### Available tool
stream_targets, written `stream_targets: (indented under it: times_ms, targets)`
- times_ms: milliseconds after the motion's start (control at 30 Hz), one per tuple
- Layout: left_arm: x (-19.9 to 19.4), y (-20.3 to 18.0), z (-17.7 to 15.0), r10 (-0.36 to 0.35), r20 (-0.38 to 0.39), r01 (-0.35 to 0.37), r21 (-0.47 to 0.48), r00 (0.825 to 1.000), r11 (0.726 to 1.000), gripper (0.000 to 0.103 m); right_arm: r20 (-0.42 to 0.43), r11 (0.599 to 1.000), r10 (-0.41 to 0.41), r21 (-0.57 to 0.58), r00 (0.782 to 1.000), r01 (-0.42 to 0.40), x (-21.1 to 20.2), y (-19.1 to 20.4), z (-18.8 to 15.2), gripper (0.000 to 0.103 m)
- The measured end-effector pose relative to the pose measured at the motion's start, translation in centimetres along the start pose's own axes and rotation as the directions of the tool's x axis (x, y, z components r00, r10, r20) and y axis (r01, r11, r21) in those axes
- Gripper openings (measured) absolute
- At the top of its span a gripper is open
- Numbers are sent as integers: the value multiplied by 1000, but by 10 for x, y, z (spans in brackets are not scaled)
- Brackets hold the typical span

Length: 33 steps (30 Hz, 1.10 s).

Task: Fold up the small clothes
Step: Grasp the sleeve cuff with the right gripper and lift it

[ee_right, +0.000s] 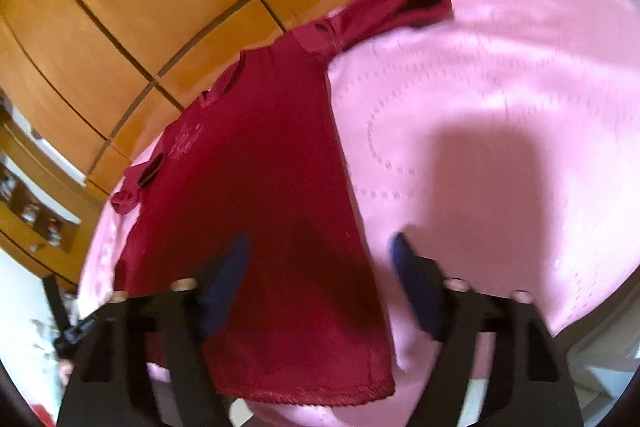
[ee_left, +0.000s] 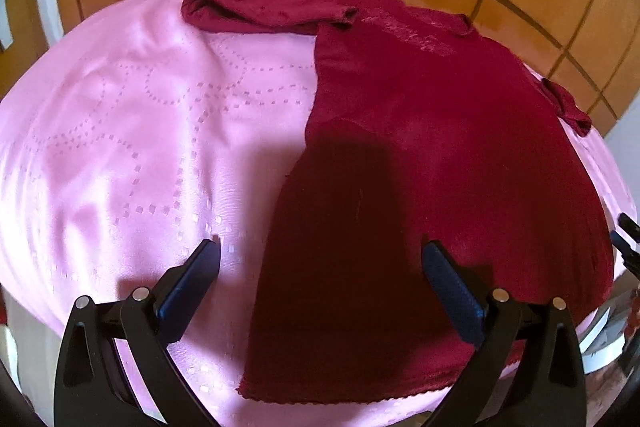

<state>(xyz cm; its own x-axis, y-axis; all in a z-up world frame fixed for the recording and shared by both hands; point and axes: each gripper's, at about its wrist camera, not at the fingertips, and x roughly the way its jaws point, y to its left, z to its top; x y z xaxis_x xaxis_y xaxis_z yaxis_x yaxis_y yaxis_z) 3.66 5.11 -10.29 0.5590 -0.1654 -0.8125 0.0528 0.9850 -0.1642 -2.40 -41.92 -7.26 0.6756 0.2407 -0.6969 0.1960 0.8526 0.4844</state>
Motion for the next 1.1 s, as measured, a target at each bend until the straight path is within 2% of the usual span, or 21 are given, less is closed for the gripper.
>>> stream_targets:
  times_ms: [200,300,467,633,667,700,733,767,800,833,900,967,1100]
  targets:
    - [-9,6,-12,-42,50,41,11,998,999,101,-15,992,98,82,995,-97,-1,-22,-11,62]
    - [-15,9,-18,-103,81,104,-9,991,995,101,-38,987,143,76,989,-140,0,-20,-15,55]
    - [-15,10,-22,-129,57,131,-23,990,991,100,-74,973,218,96,973,-211,6,-20,-22,37]
    - [-15,7,-25,-129,-2,129,24,992,991,99,-83,978,196,84,977,-189,7,-21,-24,15]
    - [-16,7,-25,-123,-1,123,31,992,992,91,-84,978,196,86,977,-189,7,-24,-24,13]
    - [-17,7,-26,-111,-2,111,33,994,993,78,-82,977,198,91,977,-191,10,-23,-22,13]
    - [-18,8,-25,-82,4,81,29,997,996,70,-80,976,202,97,976,-194,9,-24,-22,13]
    - [-20,9,-24,-70,10,70,15,997,997,55,-77,975,205,103,976,-196,9,-25,-22,11]
    - [-21,11,-23,-80,9,80,1,997,997,44,-76,975,203,104,976,-194,9,-25,-22,10]
    - [-21,13,-21,-102,0,102,-9,995,995,37,-76,976,199,105,977,-191,9,-24,-22,10]
    - [-24,15,-18,-121,-3,121,-7,993,993,12,-69,978,191,96,979,-184,6,-21,-19,9]
    - [-32,18,-17,-144,4,144,-3,990,990,7,-55,979,189,83,980,-184,0,-19,-16,9]
    - [-50,23,-18,-163,16,163,0,986,987,7,-48,984,174,44,984,-172,-15,-10,-8,9]
